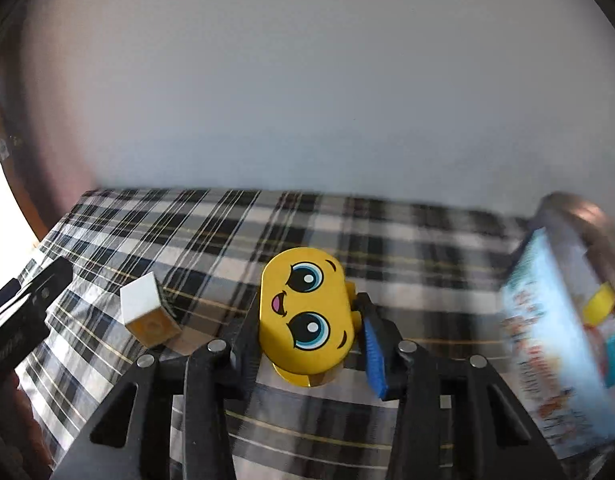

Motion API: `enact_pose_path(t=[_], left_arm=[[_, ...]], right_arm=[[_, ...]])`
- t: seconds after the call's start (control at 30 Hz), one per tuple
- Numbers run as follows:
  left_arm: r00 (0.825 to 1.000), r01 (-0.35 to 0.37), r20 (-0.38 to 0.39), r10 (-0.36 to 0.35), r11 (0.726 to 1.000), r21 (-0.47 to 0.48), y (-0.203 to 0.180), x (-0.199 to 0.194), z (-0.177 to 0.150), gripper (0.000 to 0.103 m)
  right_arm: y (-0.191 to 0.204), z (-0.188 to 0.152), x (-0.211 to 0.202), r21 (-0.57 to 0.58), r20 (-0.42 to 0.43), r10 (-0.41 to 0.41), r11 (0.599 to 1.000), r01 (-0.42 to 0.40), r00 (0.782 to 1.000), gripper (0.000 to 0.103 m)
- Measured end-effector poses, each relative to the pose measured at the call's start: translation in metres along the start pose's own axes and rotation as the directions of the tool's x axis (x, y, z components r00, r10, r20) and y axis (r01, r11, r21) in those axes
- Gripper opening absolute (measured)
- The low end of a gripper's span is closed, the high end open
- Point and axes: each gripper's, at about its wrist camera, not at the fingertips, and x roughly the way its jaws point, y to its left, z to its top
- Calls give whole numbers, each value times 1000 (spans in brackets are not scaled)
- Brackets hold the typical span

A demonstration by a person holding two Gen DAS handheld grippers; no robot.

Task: Organize rigid objects
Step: 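Grasp the white cube with the left tool while the right tool grasps the yellow face block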

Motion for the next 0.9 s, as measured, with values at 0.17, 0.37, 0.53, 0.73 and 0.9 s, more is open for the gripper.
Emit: enact_pose_path(t=[0.17,0.37,0.53,0.73,0.9], left_arm=[[998,-56,-1,57,993,100,-50,4,-4,98],[984,-108,-136,115,992,58,-68,33,-3,87],[963,-72,-256,82,996,48,-62,49,-10,75],[971,24,-240,-12,999,47,-52,34,-9,30],[972,67,-226,-66,998,-2,-40,24,-11,30]], right_arm=[[-25,-4,-21,34,73,-35,999,33,997,45],[-40,-2,-18,97,58,-13,995,7,998,45],[-36,-1,-5,107,13,10,994,-11,1000,45],[-30,0,-4,96,19,15,995,-16,1000,45],[-23,-2,-12,68,70,15,998,-20,997,45]])
